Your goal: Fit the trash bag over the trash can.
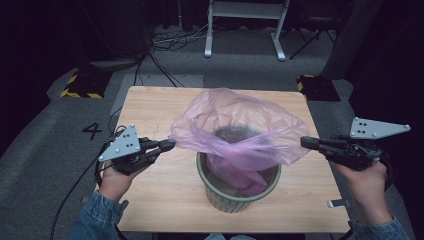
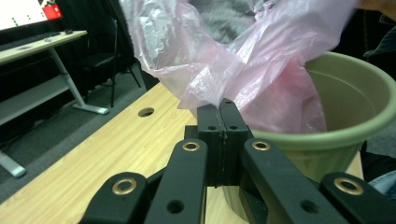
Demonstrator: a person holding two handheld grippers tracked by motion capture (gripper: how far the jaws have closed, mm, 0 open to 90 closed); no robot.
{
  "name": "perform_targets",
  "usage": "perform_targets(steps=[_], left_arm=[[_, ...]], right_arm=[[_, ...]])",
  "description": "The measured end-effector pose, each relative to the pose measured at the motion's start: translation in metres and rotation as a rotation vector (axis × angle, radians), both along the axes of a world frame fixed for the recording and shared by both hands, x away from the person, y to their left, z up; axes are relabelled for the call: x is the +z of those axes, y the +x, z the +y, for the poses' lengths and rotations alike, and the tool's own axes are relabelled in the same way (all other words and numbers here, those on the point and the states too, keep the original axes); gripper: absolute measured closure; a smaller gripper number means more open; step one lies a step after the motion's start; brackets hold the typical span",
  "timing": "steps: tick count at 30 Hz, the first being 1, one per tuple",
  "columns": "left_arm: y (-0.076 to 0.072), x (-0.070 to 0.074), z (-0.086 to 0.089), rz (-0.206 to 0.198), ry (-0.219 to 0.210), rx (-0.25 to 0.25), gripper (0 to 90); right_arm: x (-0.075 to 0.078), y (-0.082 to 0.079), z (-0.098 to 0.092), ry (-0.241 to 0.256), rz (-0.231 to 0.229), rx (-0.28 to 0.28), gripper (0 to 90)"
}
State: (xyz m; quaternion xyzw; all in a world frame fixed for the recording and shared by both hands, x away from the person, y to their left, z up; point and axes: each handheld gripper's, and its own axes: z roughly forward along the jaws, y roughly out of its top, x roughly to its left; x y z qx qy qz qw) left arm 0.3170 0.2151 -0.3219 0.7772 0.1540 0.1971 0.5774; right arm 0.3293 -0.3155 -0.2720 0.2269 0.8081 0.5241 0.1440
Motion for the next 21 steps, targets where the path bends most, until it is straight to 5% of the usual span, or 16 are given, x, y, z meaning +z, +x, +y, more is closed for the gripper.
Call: perform_targets(steps=[12,16,21], left_arm=[[-0.015,-0.019,0.008,0.016,0.067,-0.075,89.6],[-0.02,-0.021,0.01,0.022,0.028,-0.105,89.6],[-0.035,-0.024,0.01,0.008,0.009,-0.2,89.5]], right_arm=[[-0.039,-0.016,-0.024,-0.015,0.089,-0.029,90.0],[-0.045,-0.027,-0.026,-0.029,0.1,-0.025,90.0],[-0.046,-0.046,-0.026,-0.025,0.098,0.003,90.0]])
